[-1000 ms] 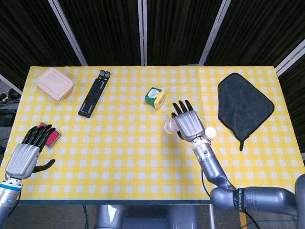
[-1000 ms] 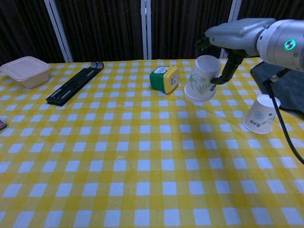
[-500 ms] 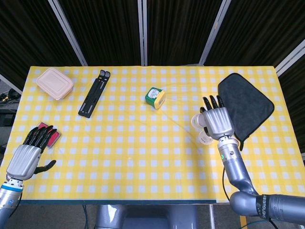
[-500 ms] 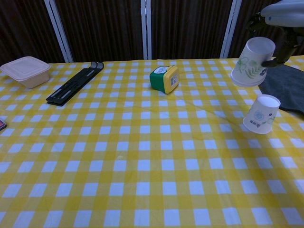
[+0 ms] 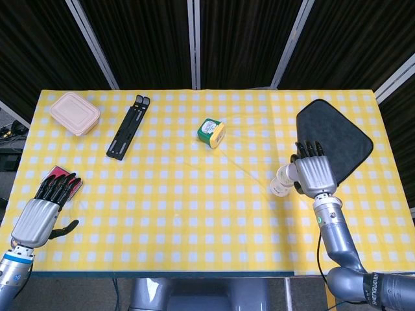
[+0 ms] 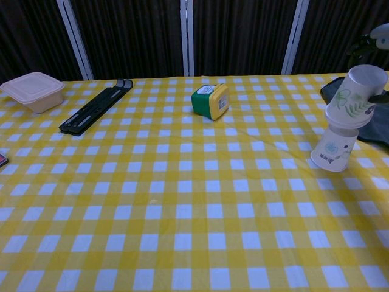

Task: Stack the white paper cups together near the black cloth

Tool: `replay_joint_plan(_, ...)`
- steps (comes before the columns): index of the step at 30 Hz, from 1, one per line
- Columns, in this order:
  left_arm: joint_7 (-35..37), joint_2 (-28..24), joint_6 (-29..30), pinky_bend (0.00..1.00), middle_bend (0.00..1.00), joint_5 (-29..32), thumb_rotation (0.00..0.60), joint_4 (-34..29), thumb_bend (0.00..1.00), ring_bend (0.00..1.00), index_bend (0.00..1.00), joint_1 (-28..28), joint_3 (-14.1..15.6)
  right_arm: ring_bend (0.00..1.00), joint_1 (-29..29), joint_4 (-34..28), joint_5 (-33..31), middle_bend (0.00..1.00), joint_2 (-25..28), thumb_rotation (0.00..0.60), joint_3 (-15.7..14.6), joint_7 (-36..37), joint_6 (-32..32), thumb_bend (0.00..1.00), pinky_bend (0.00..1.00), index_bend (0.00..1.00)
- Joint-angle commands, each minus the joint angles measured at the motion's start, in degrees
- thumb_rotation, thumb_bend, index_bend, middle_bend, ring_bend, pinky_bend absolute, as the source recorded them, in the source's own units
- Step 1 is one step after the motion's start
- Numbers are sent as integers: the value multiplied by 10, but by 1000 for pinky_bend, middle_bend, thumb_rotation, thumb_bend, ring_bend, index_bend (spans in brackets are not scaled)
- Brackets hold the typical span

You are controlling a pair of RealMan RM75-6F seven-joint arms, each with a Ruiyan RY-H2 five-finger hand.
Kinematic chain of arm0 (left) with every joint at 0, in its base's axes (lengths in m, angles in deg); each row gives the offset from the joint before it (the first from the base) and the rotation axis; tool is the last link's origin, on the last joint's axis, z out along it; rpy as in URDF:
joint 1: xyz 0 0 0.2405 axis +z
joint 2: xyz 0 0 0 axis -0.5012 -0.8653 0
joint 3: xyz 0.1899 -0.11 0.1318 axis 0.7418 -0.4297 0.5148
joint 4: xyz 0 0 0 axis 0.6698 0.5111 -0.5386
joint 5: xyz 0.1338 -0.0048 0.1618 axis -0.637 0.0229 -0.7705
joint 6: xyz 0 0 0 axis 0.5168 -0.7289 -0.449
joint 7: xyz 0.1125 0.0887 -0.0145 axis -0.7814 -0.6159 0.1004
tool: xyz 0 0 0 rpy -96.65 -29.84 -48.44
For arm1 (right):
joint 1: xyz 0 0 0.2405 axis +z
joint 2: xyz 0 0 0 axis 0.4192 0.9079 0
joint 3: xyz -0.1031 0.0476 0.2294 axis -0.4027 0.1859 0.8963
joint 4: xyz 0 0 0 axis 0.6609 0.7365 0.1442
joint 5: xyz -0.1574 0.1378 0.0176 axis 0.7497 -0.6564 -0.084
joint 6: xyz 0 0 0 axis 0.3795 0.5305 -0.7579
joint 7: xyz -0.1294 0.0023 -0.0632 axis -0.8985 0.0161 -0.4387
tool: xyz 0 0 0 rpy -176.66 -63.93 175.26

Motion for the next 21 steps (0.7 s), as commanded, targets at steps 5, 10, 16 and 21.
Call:
replay_joint_plan(5, -2, 0, -2, 0, 0, 0, 600, -1, 232, 0, 0, 1, -2, 0, -7, 23, 13, 84, -14, 600, -5, 15, -14, 251, 48, 549)
replay_joint_plan(10, 3, -2, -3, 0, 0, 6, 600, 0, 233, 0, 0, 2, -7, 0, -7, 34, 10, 84, -22, 600, -5, 14, -20, 252, 47, 554)
replay_joint_plan(16, 3, -2, -6, 0, 0, 7, 600, 0, 232, 0, 0, 2, -7, 0, -5, 45, 2, 82, -29, 600, -8, 5, -26, 251, 48, 556)
replay_joint_plan(21, 5, -3, -8, 0, 0, 6, 600, -1, 233, 0, 0, 3, -8, 0, -5, 48, -3, 84, -31, 600, -6, 2, -27, 258, 54, 561)
